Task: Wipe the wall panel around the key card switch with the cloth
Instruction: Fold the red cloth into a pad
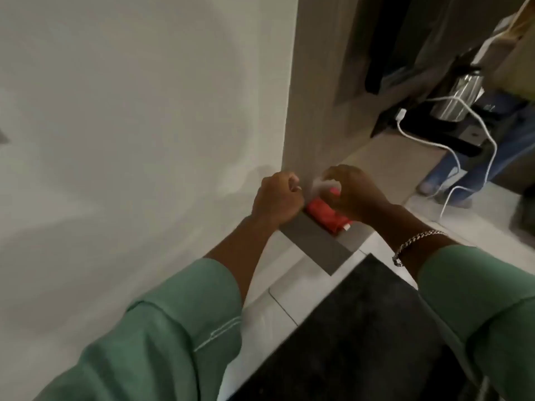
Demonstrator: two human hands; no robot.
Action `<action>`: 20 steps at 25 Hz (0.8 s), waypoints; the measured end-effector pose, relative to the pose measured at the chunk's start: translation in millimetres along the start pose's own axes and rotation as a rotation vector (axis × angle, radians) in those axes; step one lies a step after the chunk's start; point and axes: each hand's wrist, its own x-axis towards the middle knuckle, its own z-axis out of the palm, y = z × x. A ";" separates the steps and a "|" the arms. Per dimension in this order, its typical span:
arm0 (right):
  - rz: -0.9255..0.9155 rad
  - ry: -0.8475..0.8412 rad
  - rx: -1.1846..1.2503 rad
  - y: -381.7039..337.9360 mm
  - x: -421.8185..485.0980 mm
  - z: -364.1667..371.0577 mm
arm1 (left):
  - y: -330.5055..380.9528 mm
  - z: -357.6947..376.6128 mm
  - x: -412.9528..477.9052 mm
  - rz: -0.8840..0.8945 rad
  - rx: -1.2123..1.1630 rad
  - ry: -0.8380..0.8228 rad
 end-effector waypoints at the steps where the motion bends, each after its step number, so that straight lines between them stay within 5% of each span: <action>1: 0.038 -0.027 -0.025 17.1 3.9 14.2 | -10.0 18.9 5.1 -0.044 -0.010 -0.026; 4: 0.171 -0.195 -0.117 55.5 9.7 49.5 | -29.5 71.4 20.5 -0.251 -0.008 -0.201; 9: 0.209 -0.190 -0.028 89.7 13.0 82.2 | -30.8 122.7 27.3 -0.668 -0.611 -0.195; 14: 0.160 -0.183 0.103 79.6 -15.4 86.2 | -31.7 119.0 12.4 -0.772 -0.828 -0.042; 20: -0.034 0.064 0.047 -3.9 -40.4 87.6 | -44.9 36.2 -17.1 -0.622 -0.734 -0.177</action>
